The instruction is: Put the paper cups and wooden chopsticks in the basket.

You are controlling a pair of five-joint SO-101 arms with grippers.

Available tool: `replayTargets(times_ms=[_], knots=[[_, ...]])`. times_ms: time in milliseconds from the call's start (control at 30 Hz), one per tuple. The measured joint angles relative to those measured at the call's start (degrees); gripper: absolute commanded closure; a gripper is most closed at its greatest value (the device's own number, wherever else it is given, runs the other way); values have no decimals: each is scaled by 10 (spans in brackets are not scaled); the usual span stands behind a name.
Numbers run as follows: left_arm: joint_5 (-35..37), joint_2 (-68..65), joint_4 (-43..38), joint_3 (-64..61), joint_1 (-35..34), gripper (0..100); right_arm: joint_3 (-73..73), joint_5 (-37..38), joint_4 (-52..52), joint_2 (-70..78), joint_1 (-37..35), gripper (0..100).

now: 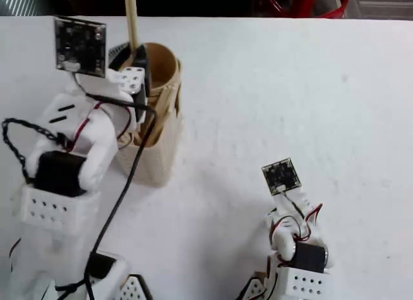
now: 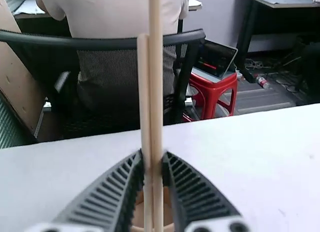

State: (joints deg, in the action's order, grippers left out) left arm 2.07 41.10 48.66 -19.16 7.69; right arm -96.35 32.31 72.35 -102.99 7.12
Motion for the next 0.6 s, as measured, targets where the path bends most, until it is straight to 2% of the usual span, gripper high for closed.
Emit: replayTargets(times_ms=[300, 367, 433, 600], knots=[[0, 27, -21, -82, -10, 973, 0, 0, 0, 0, 0, 980], [-2, 50, -21, -83, -11, 940, 0, 0, 0, 0, 0, 980], [-18, 75, -15, -83, -11, 896, 0, 0, 0, 0, 0, 980], [-58, 114, 22, -83, -11, 886, 0, 0, 0, 0, 0, 980]])
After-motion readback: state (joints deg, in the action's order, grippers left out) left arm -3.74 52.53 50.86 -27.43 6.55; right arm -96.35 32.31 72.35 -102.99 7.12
